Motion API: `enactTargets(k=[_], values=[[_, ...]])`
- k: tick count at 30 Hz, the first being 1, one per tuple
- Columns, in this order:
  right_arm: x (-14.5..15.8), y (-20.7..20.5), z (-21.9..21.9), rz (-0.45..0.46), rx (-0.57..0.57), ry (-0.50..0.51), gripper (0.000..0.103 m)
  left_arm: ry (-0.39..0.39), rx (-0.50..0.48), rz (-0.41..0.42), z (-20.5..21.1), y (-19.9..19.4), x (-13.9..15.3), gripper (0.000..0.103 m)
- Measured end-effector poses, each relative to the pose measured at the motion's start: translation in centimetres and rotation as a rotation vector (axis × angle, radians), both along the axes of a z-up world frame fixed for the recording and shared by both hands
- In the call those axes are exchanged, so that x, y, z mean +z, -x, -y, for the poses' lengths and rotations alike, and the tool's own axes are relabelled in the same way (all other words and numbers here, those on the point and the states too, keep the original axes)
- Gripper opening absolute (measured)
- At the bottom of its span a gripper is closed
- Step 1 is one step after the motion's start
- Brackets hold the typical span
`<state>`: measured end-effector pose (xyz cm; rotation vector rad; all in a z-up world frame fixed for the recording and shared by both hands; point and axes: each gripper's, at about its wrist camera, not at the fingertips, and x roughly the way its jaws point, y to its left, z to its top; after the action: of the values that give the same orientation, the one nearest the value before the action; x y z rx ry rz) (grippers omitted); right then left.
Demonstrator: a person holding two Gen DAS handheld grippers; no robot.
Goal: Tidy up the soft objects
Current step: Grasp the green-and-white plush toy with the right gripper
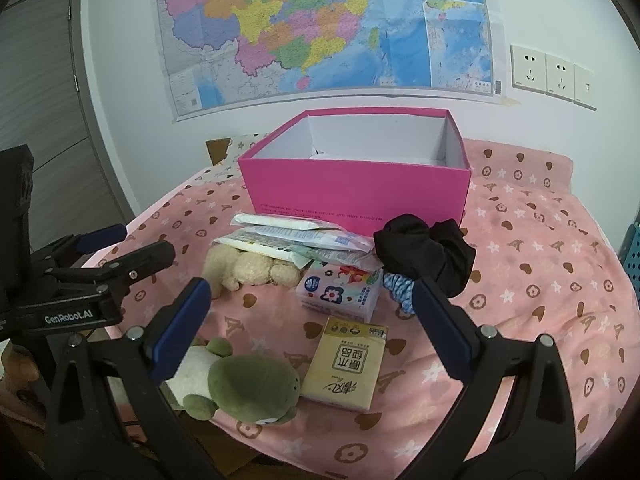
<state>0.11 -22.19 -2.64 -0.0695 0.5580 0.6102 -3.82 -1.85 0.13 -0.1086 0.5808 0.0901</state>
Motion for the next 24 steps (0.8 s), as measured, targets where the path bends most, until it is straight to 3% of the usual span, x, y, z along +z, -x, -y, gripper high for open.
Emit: enactTargets(k=[10, 13, 15, 18, 21, 24], values=[[-2.5, 1.6, 0.5, -0.098, 0.193, 0.05, 0.1, 0.05, -0.204, -0.058, -0.6, 2.1, -2.0, 0.103], [-3.6, 1.7, -0.1, -0.161, 0.254, 0.061, 0.089, 0.082, -0.293, -0.08, -0.4, 2.7, -2.2, 0.103], [-4.3, 1.4, -0.5, -0.2, 0.276, 0.065, 0.075, 0.092, -0.349, -0.103, 0.0, 2.9, -2.4, 0.102], [-5.1, 0.8, -0.6, -0.237, 0.29, 0.047, 0.073, 0.115, -0.391, -0.144, 0.4, 3.0, -3.2, 0.096], [-5.7, 0.4, -0.9, -0.265, 0.309, 0.034, 0.068, 0.198, -0.462, -0.206, 0.3, 3.0, -4.3, 0.089], [-6.1, 0.0, -1.1, -0.281, 0.32, 0.02, 0.064, 0.261, -0.53, -0.238, 0.1, 3.4, -5.1, 0.088]])
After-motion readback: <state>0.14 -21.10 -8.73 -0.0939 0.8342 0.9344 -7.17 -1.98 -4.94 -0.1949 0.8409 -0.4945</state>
